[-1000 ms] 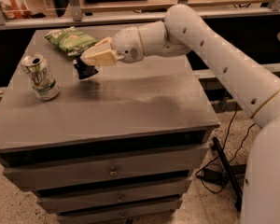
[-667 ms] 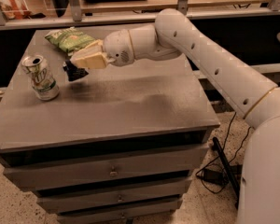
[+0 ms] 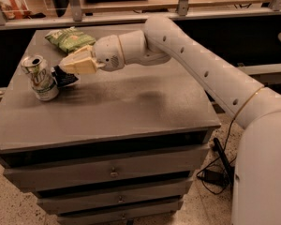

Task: Move rxbar blueberry near 7up can

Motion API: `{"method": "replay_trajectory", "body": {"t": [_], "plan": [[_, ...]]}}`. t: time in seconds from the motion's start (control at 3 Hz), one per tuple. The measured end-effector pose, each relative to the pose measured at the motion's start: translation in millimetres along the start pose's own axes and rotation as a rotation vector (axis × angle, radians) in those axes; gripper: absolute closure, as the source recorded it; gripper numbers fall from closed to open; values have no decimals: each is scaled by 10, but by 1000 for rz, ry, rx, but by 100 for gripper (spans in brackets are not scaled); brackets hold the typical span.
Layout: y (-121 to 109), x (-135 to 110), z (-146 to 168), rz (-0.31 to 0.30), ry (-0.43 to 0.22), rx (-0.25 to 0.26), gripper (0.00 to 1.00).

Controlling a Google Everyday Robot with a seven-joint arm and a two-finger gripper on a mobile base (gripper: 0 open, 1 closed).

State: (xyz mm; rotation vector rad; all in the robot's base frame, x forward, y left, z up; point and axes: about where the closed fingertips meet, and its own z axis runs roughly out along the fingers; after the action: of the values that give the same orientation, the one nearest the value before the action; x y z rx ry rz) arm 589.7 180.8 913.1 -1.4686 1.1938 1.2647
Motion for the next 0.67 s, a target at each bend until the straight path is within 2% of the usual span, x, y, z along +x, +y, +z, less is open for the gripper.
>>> {"method": "replay_trajectory", "body": {"t": [0.67], "plan": [[7,9,22,14,0,-8,39]]}}
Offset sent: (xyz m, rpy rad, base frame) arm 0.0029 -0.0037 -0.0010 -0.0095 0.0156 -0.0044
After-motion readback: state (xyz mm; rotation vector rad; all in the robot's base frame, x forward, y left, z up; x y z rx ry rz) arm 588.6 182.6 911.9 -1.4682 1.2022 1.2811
